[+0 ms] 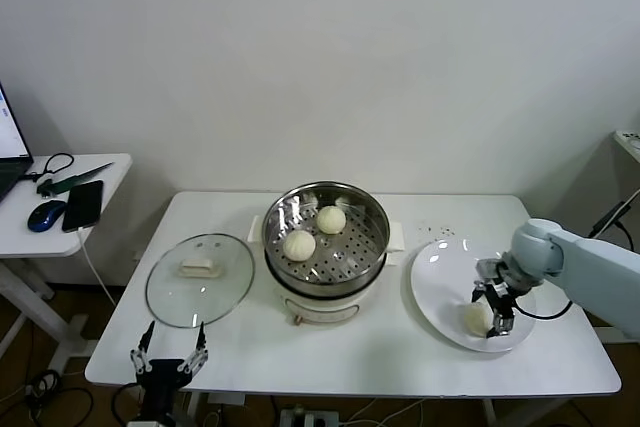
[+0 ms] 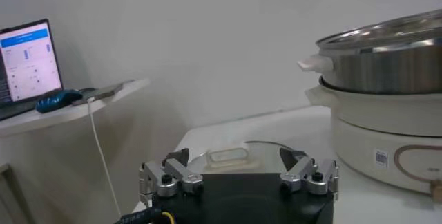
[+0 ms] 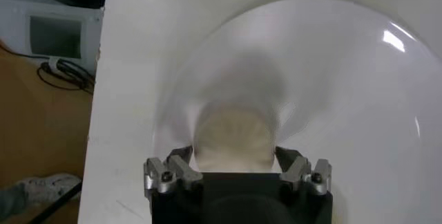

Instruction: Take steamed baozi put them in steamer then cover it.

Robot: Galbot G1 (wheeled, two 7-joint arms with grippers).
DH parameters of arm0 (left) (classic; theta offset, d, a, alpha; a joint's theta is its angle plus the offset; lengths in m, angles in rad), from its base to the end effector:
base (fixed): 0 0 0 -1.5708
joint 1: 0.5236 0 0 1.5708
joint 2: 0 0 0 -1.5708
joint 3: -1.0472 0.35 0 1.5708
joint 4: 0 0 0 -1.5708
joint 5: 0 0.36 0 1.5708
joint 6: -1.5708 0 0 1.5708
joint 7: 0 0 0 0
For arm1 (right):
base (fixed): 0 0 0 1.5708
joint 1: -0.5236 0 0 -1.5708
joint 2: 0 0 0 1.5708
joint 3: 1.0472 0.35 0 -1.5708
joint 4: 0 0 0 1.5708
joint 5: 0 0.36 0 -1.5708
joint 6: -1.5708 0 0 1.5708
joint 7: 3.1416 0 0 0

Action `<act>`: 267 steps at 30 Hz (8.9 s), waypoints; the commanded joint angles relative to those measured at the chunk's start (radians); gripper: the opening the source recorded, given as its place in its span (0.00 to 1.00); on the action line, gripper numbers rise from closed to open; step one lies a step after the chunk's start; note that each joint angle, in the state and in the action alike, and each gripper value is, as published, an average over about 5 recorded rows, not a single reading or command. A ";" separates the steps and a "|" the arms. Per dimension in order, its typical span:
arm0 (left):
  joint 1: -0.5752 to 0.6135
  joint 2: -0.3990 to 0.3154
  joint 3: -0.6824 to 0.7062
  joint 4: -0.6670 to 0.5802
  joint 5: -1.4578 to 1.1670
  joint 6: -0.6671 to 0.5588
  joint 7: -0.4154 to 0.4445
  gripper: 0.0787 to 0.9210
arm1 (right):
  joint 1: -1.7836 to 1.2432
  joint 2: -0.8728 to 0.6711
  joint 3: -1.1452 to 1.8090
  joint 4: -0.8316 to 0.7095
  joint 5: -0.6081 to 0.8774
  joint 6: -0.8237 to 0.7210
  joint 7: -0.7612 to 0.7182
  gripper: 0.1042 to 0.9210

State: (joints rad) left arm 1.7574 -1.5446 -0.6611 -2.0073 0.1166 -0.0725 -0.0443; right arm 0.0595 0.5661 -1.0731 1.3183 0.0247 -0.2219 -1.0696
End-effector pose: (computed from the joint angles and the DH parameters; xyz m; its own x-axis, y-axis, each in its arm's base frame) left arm 0.1169 0.0499 -0.3597 -0.9727 -0.1416 0.1837 -0.0979 0.9687 0.2282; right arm 0.4700 -0.1844 -0.2453 -0.0061 -0.0523 0.9986 -0.9971 -0.0755 -0.0100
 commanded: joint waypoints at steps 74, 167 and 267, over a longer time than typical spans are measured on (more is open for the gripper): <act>0.031 0.001 0.013 0.000 0.025 -0.007 0.003 0.88 | 0.504 0.708 -0.334 0.050 -0.196 0.774 -0.040 0.75; 0.053 -0.002 -0.004 -0.033 0.035 -0.013 -0.017 0.88 | -0.171 0.114 0.393 -0.333 -0.208 0.120 -0.049 0.79; 0.045 0.029 0.062 -0.030 0.069 -0.007 0.020 0.88 | 0.705 0.297 -0.450 -0.031 0.846 0.126 0.314 0.88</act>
State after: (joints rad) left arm 1.7910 -1.5183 -0.5897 -2.0329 0.1878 -0.0753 -0.0218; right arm 0.7743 1.0883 -1.6302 1.2107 0.8149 -0.2596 -0.8873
